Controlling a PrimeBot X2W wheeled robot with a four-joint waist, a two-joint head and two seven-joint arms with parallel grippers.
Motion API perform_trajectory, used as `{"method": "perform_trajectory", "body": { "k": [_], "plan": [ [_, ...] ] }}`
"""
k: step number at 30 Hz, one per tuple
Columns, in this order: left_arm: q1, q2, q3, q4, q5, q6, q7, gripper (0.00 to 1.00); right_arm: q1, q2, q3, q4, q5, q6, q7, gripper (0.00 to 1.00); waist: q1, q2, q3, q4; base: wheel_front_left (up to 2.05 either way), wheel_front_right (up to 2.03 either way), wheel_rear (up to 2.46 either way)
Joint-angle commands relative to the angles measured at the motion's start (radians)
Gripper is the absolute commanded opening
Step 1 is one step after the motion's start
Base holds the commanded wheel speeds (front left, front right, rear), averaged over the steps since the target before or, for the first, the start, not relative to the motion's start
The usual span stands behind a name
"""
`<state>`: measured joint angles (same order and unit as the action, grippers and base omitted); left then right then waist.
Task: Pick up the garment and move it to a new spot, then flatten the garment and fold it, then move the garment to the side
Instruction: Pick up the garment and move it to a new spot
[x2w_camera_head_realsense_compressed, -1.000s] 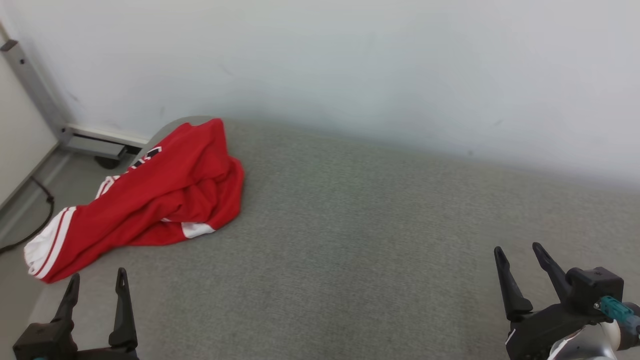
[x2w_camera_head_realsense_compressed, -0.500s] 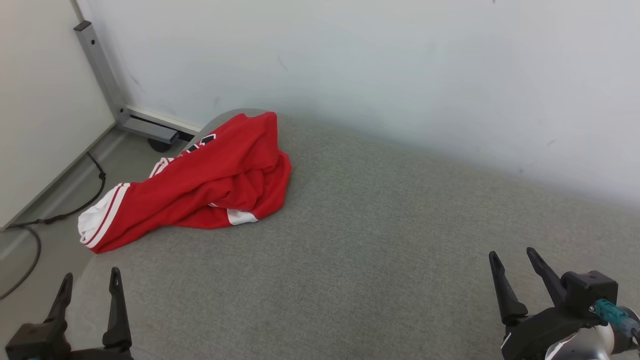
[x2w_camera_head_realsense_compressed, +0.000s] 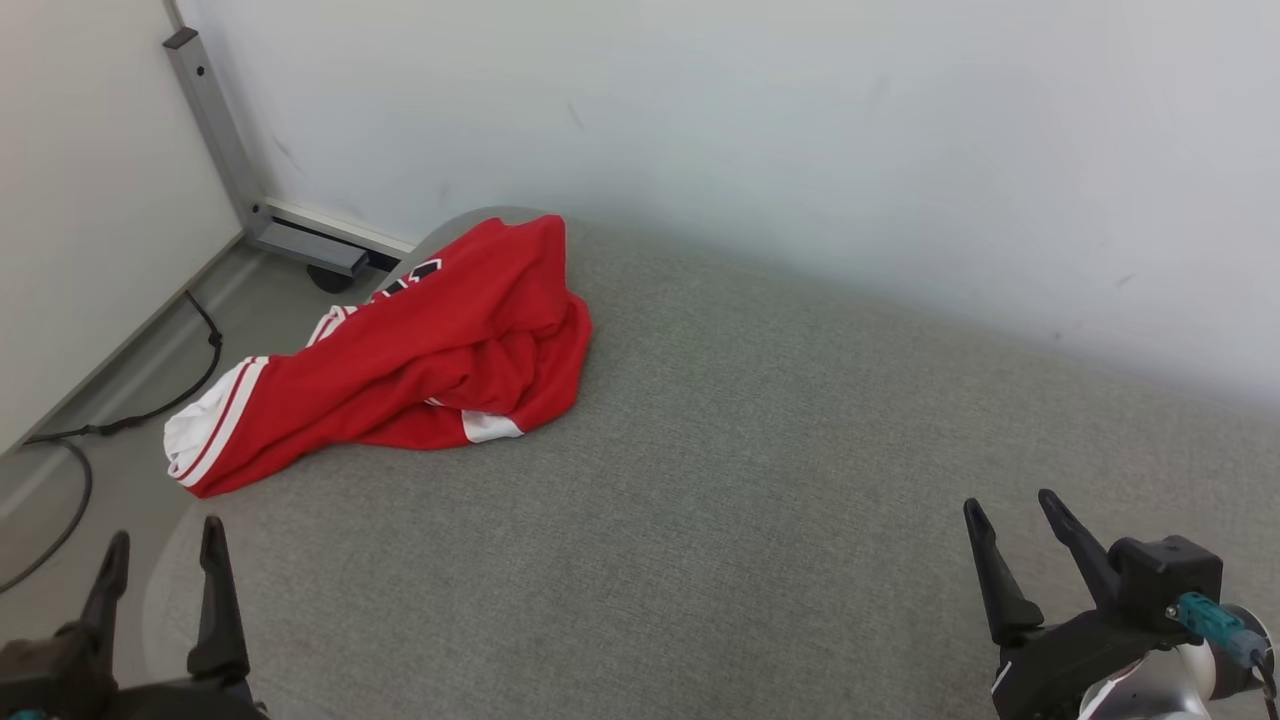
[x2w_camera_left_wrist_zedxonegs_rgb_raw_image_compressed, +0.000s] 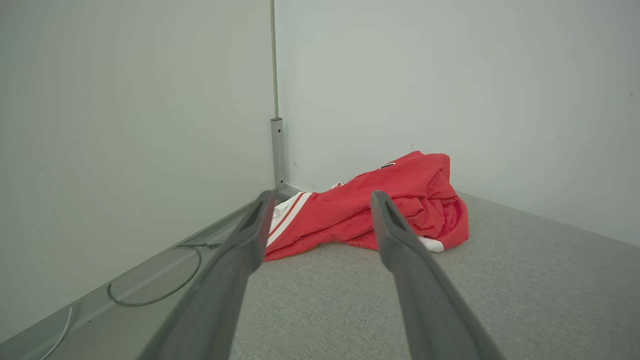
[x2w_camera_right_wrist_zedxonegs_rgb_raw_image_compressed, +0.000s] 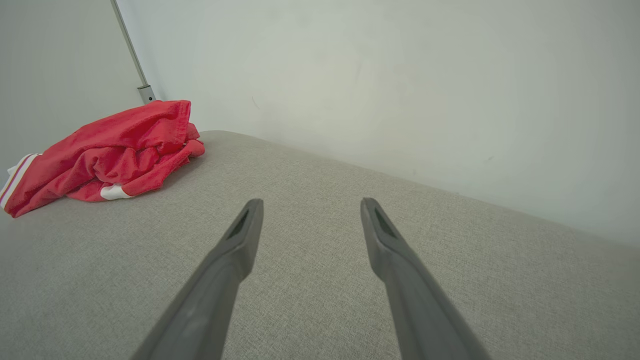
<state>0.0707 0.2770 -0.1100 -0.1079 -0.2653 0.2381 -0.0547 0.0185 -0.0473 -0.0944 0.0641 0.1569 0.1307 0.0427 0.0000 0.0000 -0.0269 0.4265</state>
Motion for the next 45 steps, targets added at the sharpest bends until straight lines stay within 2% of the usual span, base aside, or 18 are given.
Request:
{"method": "perform_trajectory", "body": {
  "k": [1, 10, 17, 30, 37, 45],
  "plan": [
    [-0.029, 0.009, 0.002, 0.003, -0.011, -0.011, -0.001, 1.00, -0.012, -0.002, -0.002, -0.004, 0.000, 0.000, -0.002, 1.00, 0.0000, 0.0000, 0.012, -0.015, 0.00, 0.00, 0.00],
    [-0.166, 0.038, 0.007, 0.054, -0.044, -0.059, 0.036, 1.00, -0.037, -0.002, -0.025, -0.035, -0.030, 0.000, 0.017, 1.00, 0.0000, 0.0000, 0.057, -0.090, 0.00, 0.00, 0.00],
    [-0.291, 0.065, 0.026, 0.162, -0.098, -0.108, 0.061, 1.00, -0.060, -0.002, -0.053, -0.067, -0.049, 0.000, 0.033, 1.00, 0.0000, 0.0000, 0.101, -0.152, 0.00, 0.00, 0.00],
    [-0.551, 0.101, 0.031, 0.502, -0.173, -0.227, 0.072, 1.00, -0.101, -0.002, -0.046, -0.091, -0.056, 0.000, 0.038, 1.00, 0.0000, 0.0000, 0.172, -0.275, 0.00, 0.00, 0.00],
    [-0.658, 0.122, 0.022, 0.657, -0.198, -0.271, 0.109, 1.00, -0.122, -0.002, -0.037, -0.085, -0.052, 0.000, 0.030, 1.00, 0.0000, 0.0000, 0.198, -0.320, 0.00, 0.00, 0.00],
    [-0.802, 0.157, -0.004, 0.835, -0.191, -0.300, 0.169, 1.00, -0.155, -0.002, -0.032, -0.089, -0.051, 0.000, 0.026, 1.00, 0.0000, 0.0000, 0.250, -0.367, 0.00, 0.00, 0.00]
  ]
}}
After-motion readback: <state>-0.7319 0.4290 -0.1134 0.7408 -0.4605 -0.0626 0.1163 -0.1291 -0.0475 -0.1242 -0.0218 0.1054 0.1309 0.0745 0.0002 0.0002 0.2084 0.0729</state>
